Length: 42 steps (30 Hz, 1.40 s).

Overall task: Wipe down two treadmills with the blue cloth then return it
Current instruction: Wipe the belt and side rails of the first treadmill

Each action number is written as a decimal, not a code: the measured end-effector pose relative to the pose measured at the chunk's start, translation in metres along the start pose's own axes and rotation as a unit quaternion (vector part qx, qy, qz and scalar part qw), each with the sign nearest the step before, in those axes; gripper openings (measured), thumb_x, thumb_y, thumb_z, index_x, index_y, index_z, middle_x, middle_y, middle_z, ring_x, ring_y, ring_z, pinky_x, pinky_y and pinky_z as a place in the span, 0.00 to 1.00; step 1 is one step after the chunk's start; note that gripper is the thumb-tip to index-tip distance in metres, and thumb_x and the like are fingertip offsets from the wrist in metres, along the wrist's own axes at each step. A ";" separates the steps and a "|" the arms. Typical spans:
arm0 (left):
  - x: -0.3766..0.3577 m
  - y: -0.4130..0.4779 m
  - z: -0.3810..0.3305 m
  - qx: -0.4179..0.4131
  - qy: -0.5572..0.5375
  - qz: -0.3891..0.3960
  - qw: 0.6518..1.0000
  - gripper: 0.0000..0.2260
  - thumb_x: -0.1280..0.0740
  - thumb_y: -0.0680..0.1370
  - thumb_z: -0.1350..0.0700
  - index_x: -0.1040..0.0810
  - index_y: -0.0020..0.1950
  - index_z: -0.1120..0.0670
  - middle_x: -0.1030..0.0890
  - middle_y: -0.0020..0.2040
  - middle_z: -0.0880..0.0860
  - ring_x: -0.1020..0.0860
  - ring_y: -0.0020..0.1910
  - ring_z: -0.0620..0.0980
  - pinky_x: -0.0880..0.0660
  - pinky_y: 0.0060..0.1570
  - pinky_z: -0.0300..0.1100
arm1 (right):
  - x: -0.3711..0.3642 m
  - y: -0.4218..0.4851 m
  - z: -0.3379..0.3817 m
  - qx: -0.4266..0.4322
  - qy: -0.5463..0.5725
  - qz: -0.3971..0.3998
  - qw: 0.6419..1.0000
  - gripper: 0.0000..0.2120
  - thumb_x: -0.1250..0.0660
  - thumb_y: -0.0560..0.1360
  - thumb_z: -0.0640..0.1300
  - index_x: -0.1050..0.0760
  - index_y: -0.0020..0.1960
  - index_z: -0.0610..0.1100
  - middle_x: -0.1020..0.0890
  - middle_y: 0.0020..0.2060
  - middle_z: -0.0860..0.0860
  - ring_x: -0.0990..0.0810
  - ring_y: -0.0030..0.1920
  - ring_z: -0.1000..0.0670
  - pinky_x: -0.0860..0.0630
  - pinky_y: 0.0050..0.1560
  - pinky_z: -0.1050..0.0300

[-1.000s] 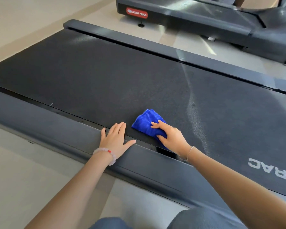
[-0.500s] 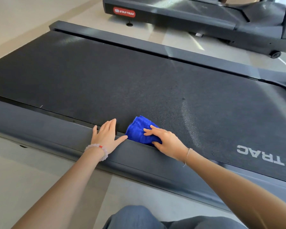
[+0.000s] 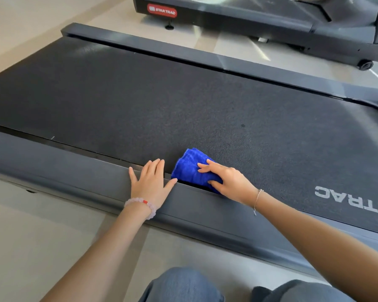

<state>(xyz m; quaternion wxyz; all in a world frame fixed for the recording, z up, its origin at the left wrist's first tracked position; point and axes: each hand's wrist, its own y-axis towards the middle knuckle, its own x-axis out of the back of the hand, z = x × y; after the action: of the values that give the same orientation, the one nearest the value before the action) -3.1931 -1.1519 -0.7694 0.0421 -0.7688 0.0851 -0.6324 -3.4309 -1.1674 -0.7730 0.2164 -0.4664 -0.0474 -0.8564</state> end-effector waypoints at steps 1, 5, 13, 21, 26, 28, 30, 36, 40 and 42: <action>0.000 0.000 -0.005 -0.003 -0.002 0.000 1.000 0.30 0.49 0.79 0.38 0.49 0.77 0.52 0.47 0.77 0.47 0.51 0.76 0.47 0.54 0.71 0.61 | 0.000 0.001 -0.001 0.004 -0.004 -0.001 1.000 0.20 0.39 0.77 0.38 0.31 0.64 0.58 0.35 0.65 0.72 0.44 0.72 0.65 0.32 0.65 0.49; -0.001 -0.002 -0.024 -0.016 -0.015 -0.007 1.000 0.30 0.48 0.80 0.39 0.49 0.77 0.52 0.48 0.77 0.47 0.51 0.76 0.47 0.53 0.72 0.59 | 0.013 0.010 -0.016 -0.013 -0.019 -0.035 0.999 0.20 0.39 0.77 0.37 0.30 0.65 0.54 0.32 0.67 0.65 0.41 0.73 0.60 0.32 0.65 0.50; -0.001 0.014 -0.054 -0.037 -0.018 -0.002 0.999 0.29 0.47 0.80 0.40 0.49 0.77 0.52 0.49 0.77 0.48 0.53 0.76 0.48 0.54 0.73 0.54 | 0.049 0.042 -0.049 -0.017 -0.008 -0.027 0.999 0.19 0.39 0.76 0.35 0.28 0.64 0.51 0.29 0.66 0.62 0.39 0.72 0.57 0.35 0.67 0.54; -0.006 0.039 -0.077 -0.043 0.004 0.001 0.999 0.30 0.48 0.80 0.39 0.50 0.77 0.51 0.51 0.77 0.48 0.55 0.76 0.49 0.55 0.73 0.53 | 0.074 0.095 -0.087 -0.040 -0.006 -0.060 0.997 0.19 0.39 0.75 0.37 0.29 0.62 0.53 0.29 0.66 0.63 0.32 0.69 0.51 0.33 0.63 0.54; -0.012 0.056 -0.087 -0.034 0.005 0.000 0.999 0.30 0.48 0.79 0.38 0.50 0.77 0.51 0.53 0.78 0.47 0.56 0.76 0.48 0.57 0.73 0.52 | 0.099 0.134 -0.108 -0.057 -0.007 -0.077 0.995 0.19 0.40 0.75 0.37 0.29 0.63 0.54 0.29 0.66 0.63 0.30 0.67 0.48 0.34 0.62 0.54; -0.012 0.063 -0.091 -0.033 0.004 -0.008 0.999 0.30 0.48 0.79 0.38 0.49 0.77 0.51 0.52 0.78 0.47 0.56 0.76 0.48 0.57 0.73 0.52 | 0.109 0.148 -0.118 -0.055 -0.010 -0.078 0.995 0.19 0.40 0.75 0.38 0.29 0.63 0.54 0.29 0.66 0.63 0.30 0.67 0.48 0.34 0.62 0.54; -0.011 0.072 -0.096 -0.031 0.001 -0.012 0.999 0.30 0.48 0.79 0.38 0.49 0.77 0.51 0.52 0.78 0.48 0.56 0.76 0.48 0.58 0.73 0.52 | 0.118 0.162 -0.130 -0.053 -0.013 -0.080 0.995 0.19 0.40 0.76 0.38 0.29 0.63 0.54 0.29 0.67 0.63 0.30 0.66 0.47 0.34 0.61 0.54; -0.007 0.104 -0.110 -0.034 0.010 -0.031 0.999 0.31 0.49 0.79 0.38 0.50 0.77 0.50 0.52 0.78 0.47 0.56 0.76 0.47 0.58 0.73 0.50 | 0.147 0.209 -0.167 -0.062 -0.027 -0.100 0.993 0.19 0.41 0.76 0.39 0.29 0.63 0.55 0.29 0.67 0.62 0.29 0.66 0.45 0.32 0.61 0.51; -0.005 0.130 -0.123 -0.033 0.004 -0.046 0.998 0.31 0.50 0.78 0.37 0.51 0.77 0.50 0.53 0.78 0.47 0.57 0.76 0.47 0.58 0.74 0.50 | 0.165 0.238 -0.192 -0.067 -0.034 -0.118 0.990 0.20 0.40 0.75 0.39 0.29 0.64 0.55 0.28 0.66 0.61 0.30 0.66 0.44 0.33 0.63 0.50; -0.006 0.142 -0.129 -0.034 -0.006 -0.059 0.998 0.31 0.48 0.78 0.37 0.50 0.77 0.50 0.51 0.78 0.48 0.55 0.76 0.48 0.57 0.74 0.50 | 0.171 0.250 -0.201 -0.062 -0.043 -0.122 0.990 0.20 0.40 0.75 0.39 0.29 0.64 0.55 0.28 0.66 0.61 0.30 0.66 0.44 0.33 0.64 0.49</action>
<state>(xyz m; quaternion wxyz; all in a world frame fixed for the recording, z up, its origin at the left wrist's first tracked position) -3.3314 -1.2850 -0.7743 -0.0210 -0.7773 0.0608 -0.6258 -3.5642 -1.5061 -0.7759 0.0788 -0.5058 -0.0598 -0.8569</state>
